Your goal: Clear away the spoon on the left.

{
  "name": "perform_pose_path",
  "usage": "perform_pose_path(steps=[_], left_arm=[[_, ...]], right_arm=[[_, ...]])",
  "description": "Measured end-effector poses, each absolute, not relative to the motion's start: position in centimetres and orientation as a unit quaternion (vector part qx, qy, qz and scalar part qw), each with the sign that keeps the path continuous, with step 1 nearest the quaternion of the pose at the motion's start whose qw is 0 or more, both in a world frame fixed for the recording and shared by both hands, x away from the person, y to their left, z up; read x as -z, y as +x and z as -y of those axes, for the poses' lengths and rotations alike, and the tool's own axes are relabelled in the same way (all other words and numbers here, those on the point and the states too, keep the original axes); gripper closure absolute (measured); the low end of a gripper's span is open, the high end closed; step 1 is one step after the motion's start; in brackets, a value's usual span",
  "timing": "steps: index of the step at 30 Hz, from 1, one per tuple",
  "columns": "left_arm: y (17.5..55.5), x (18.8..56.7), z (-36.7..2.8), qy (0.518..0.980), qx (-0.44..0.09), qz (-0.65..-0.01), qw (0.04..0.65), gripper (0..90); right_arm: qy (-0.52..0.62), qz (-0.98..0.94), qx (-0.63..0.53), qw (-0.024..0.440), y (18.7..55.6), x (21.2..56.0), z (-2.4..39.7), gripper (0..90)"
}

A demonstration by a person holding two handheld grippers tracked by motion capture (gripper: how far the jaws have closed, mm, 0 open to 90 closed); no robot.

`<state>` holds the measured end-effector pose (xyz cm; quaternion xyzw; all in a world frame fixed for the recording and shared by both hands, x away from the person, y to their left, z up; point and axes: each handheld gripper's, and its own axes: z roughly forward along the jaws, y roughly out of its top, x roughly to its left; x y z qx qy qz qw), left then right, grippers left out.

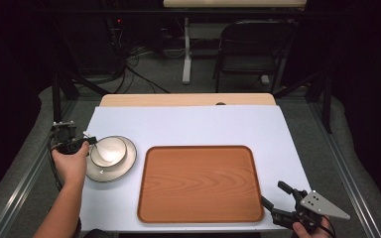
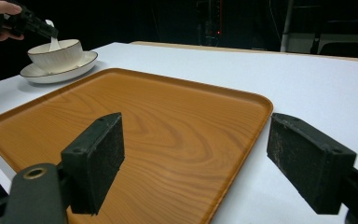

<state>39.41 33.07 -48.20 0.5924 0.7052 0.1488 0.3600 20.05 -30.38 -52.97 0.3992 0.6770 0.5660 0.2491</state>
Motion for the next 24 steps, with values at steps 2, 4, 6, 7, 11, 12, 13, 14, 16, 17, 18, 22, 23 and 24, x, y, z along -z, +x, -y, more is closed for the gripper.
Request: perform_pose_path(steps=[2, 4, 6, 7, 11, 12, 13, 14, 16, 17, 18, 22, 23, 24], left_arm=[[39.4, 48.2, -33.1, 0.588, -0.147, -0.705, 0.367, 82.8], [39.4, 48.0, -33.1, 0.593, -0.147, -0.702, 0.367, 84.5], [39.3, 47.9, -33.0, 0.593, -0.147, -0.701, 0.369, 85.0], [39.3, 47.9, -32.9, 0.593, -0.148, -0.700, 0.370, 85.1], [39.3, 47.9, -32.9, 0.592, -0.147, -0.700, 0.370, 85.3], [39.3, 47.9, -32.9, 0.592, -0.146, -0.701, 0.370, 85.3], [39.3, 47.9, -32.9, 0.592, -0.146, -0.701, 0.370, 85.3], [39.4, 47.9, -33.0, 0.590, -0.145, -0.703, 0.370, 85.3], [39.4, 47.8, -33.0, 0.590, -0.145, -0.703, 0.369, 85.3], [39.4, 47.8, -32.9, 0.590, -0.146, -0.703, 0.368, 85.3], [39.4, 47.7, -33.0, 0.593, -0.146, -0.702, 0.366, 85.3], [39.3, 47.2, -32.9, 0.600, -0.148, -0.696, 0.366, 85.3], [39.3, 47.2, -32.9, 0.600, -0.148, -0.696, 0.366, 85.4], [39.3, 47.0, -32.7, 0.599, -0.149, -0.695, 0.368, 85.4]], right_arm=[[0.399, -0.677, -0.566, 0.249, 20.1, 53.0, 30.4, 18.3], [0.399, -0.677, -0.566, 0.249, 20.0, 53.0, 30.4, 18.3], [0.400, -0.677, -0.566, 0.249, 20.0, 53.0, 30.4, 18.3], [0.399, -0.677, -0.566, 0.249, 20.0, 53.0, 30.4, 18.3], [0.400, -0.677, -0.566, 0.249, 20.1, 53.0, 30.4, 18.3], [0.400, -0.677, -0.566, 0.249, 20.1, 53.0, 30.4, 18.3], [0.400, -0.677, -0.566, 0.249, 20.1, 53.0, 30.4, 18.3], [0.400, -0.677, -0.566, 0.249, 20.1, 53.0, 30.4, 18.3], [0.400, -0.677, -0.566, 0.249, 20.1, 53.0, 30.4, 18.3], [0.400, -0.677, -0.566, 0.249, 20.1, 53.0, 30.4, 18.4], [0.400, -0.677, -0.566, 0.249, 20.1, 53.0, 30.4, 18.3], [0.400, -0.677, -0.566, 0.249, 20.1, 53.0, 30.4, 18.3], [0.400, -0.677, -0.566, 0.249, 20.1, 53.0, 30.4, 18.3], [0.400, -0.677, -0.566, 0.249, 20.1, 53.0, 30.4, 18.3]])
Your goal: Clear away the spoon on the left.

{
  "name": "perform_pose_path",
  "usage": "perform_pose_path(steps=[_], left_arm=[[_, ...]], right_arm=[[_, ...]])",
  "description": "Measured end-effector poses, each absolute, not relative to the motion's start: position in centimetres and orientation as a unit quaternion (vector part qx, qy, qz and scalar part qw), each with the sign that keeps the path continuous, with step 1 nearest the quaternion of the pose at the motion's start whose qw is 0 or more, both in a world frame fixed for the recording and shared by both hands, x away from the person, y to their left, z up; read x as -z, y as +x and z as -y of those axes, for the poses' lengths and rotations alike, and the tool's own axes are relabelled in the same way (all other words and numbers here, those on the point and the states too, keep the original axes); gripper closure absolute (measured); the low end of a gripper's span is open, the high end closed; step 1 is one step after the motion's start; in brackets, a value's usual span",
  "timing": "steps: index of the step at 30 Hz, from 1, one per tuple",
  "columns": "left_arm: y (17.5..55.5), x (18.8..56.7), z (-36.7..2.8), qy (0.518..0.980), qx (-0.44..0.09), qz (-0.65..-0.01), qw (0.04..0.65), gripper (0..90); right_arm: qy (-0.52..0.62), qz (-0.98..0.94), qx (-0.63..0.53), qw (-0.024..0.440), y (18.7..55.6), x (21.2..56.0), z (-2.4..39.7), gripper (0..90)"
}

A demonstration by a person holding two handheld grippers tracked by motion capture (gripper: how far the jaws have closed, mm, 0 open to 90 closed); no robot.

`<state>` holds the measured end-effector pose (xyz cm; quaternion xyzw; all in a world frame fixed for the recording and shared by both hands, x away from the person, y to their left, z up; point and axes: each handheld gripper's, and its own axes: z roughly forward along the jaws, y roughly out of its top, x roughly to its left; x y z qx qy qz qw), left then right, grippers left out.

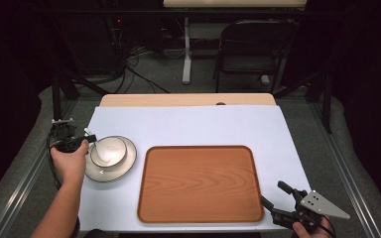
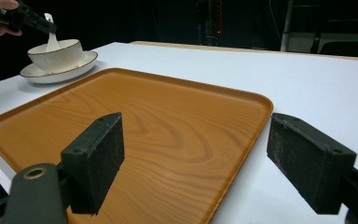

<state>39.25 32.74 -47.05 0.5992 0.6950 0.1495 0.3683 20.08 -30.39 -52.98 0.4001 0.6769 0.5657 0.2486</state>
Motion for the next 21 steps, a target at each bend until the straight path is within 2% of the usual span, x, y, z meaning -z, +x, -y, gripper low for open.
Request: perform_pose_path(steps=[12, 21], left_arm=[[38.2, 43.9, -30.9, 0.644, -0.175, -0.650, 0.363, 85.3], [37.4, 41.7, -29.9, 0.685, -0.168, -0.617, 0.348, 85.4]], right_arm=[[0.401, -0.676, -0.566, 0.249, 20.1, 53.0, 30.4, 18.3], [0.401, -0.677, -0.565, 0.249, 20.1, 53.0, 30.4, 18.3]])
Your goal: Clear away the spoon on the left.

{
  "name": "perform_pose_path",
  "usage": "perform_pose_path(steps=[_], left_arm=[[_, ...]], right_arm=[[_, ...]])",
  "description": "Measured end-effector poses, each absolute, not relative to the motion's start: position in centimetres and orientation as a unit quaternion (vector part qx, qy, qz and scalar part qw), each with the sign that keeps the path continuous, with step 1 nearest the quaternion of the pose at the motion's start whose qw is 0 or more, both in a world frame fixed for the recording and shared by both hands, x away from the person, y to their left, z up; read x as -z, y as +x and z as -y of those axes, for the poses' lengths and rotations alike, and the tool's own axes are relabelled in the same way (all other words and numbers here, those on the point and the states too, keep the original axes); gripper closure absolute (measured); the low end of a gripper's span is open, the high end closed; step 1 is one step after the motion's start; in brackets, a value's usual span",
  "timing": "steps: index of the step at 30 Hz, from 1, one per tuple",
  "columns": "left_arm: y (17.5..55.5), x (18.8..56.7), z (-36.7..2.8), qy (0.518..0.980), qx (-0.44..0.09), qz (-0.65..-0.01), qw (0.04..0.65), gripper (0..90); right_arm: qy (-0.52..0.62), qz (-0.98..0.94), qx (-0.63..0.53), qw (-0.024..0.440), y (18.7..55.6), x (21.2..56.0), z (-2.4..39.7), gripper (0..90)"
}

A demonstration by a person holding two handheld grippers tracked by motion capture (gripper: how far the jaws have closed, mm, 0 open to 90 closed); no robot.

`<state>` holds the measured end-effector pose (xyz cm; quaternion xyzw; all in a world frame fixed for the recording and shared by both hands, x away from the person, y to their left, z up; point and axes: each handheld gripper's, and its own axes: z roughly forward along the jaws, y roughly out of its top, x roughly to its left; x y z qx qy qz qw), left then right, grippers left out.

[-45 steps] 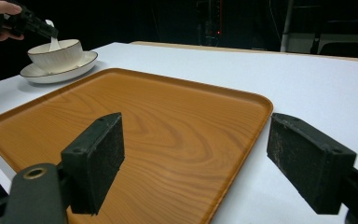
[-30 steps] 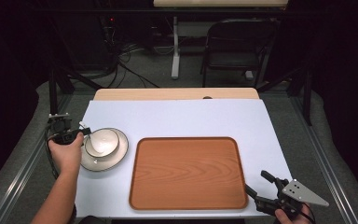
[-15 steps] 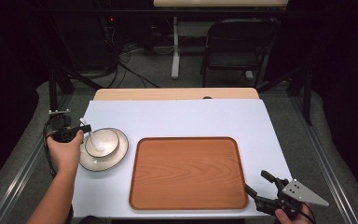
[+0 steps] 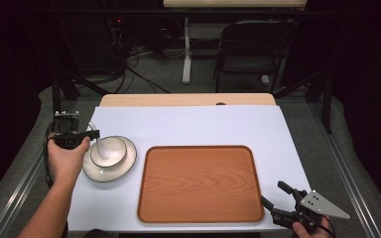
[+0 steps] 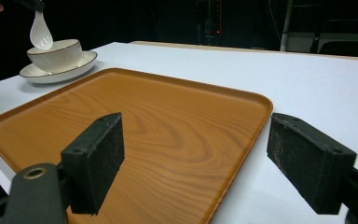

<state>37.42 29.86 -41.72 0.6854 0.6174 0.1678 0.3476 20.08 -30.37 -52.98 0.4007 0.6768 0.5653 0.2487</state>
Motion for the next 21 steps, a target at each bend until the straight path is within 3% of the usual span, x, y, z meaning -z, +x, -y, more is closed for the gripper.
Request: perform_pose_path(steps=[21], left_arm=[[36.2, 39.7, -26.3, 0.745, -0.159, -0.558, 0.329, 85.4]], right_arm=[[0.400, -0.677, -0.565, 0.249, 20.1, 53.0, 30.4, 18.3]])
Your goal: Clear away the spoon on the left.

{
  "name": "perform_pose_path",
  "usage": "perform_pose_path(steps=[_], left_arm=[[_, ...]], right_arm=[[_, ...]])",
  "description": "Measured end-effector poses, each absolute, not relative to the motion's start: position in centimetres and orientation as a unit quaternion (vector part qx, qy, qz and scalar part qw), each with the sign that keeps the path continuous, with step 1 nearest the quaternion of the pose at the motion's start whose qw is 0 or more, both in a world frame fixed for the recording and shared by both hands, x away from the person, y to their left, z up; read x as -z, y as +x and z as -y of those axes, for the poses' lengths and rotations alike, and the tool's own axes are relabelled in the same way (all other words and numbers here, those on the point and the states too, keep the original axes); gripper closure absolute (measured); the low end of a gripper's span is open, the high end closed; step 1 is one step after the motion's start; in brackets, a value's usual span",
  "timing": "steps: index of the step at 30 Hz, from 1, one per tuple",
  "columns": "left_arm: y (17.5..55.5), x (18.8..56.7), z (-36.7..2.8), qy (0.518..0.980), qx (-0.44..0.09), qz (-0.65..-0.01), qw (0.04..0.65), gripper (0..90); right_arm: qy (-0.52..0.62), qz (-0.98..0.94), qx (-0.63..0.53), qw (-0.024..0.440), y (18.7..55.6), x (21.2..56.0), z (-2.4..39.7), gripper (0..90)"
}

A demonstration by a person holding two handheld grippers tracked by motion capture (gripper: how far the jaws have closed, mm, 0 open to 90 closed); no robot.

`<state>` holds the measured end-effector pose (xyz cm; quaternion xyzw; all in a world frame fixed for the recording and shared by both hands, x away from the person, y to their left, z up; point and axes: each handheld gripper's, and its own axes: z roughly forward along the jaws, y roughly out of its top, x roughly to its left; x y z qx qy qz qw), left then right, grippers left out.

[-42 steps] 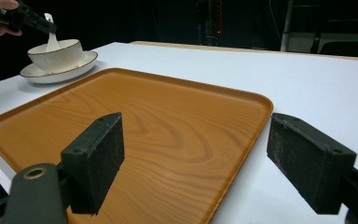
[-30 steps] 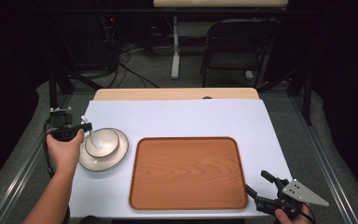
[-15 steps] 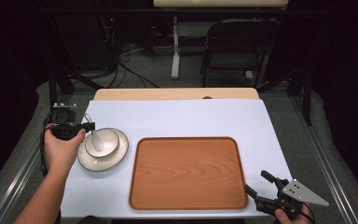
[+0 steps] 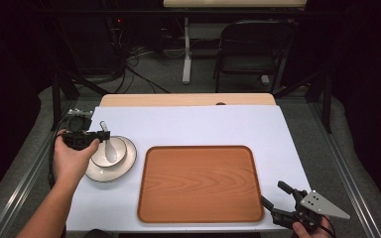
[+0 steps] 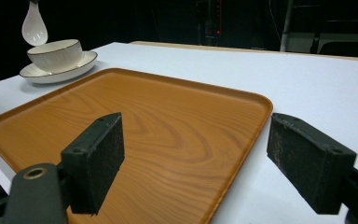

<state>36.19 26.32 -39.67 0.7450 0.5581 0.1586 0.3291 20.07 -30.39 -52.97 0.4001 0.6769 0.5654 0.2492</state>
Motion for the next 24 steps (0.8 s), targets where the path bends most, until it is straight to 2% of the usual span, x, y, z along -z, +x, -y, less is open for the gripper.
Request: perform_pose_path(steps=[24], left_arm=[[35.6, 40.6, -21.1, 0.789, -0.107, -0.504, 0.335, 85.3]], right_arm=[[0.399, -0.677, -0.566, 0.250, 20.0, 53.0, 30.4, 18.3]])
